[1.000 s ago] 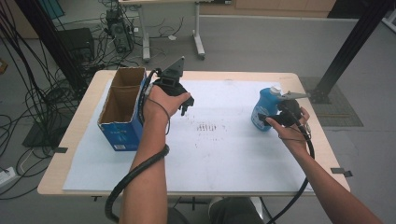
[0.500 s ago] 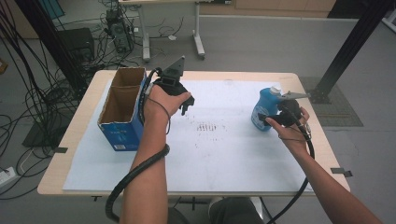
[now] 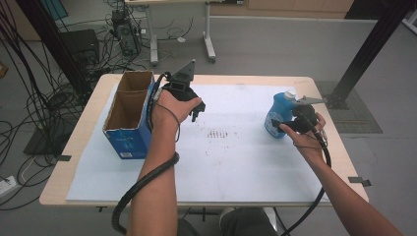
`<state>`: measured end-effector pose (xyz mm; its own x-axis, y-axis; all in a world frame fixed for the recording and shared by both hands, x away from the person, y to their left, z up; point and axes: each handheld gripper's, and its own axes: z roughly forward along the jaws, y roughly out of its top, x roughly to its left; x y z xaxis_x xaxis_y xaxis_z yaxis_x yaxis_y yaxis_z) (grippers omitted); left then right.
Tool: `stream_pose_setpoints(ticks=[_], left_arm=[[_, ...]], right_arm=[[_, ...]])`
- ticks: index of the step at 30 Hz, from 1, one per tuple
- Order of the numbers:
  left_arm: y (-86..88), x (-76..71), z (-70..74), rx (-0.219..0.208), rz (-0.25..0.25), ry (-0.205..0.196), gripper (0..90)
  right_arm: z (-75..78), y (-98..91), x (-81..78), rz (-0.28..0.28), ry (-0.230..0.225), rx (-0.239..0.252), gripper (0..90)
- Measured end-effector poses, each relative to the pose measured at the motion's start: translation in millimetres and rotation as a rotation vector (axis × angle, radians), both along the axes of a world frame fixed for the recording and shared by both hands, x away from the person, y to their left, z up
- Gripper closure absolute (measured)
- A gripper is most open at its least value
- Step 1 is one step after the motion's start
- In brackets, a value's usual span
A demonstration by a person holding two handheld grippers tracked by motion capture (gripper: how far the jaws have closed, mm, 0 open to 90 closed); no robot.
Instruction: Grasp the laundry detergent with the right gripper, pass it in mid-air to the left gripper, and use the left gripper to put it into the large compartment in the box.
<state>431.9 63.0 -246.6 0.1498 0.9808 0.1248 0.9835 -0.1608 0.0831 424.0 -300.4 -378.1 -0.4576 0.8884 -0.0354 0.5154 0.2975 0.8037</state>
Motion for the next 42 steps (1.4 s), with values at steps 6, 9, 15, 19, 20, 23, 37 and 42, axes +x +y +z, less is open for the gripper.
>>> stream_pose_setpoints(ticks=[6, 9, 15, 19, 20, 23, 37, 42], left_arm=[[0.0, -0.2, 1.3, 0.000, -0.001, -0.002, 6.3], [0.2, -0.3, 1.2, 0.001, 0.001, -0.002, 6.3], [0.1, -0.5, 1.5, 0.003, 0.002, -0.003, 6.3], [-1.2, -0.3, 0.9, 0.002, 0.000, -0.003, 6.3], [-1.3, -0.2, 0.9, 0.002, -0.003, -0.001, 6.2], [-1.8, 0.3, 0.9, 0.001, -0.003, -0.001, 6.3], [-2.6, 1.0, 0.1, -0.010, -0.003, 0.002, 6.3], [-2.6, 1.2, 0.3, -0.008, -0.004, 0.002, 6.3]], right_arm=[[-0.1, 0.5, 0.1, 0.000, 0.000, 0.001, 2.2], [-0.3, 0.8, 0.2, 0.001, 0.000, -0.002, 2.2], [-0.6, 1.6, 0.4, 0.006, -0.001, -0.002, 2.2], [-1.5, 2.7, 0.7, 0.005, 0.002, -0.004, 2.3], [-1.7, 2.9, 0.8, 0.005, 0.003, -0.005, 2.3], [-1.5, 2.8, 0.7, 0.007, 0.000, -0.004, 2.3], [-2.8, 2.6, 3.7, 0.010, -0.005, -0.005, 10.7], [-4.1, 2.9, 4.7, 0.010, -0.012, -0.002, 14.9]])
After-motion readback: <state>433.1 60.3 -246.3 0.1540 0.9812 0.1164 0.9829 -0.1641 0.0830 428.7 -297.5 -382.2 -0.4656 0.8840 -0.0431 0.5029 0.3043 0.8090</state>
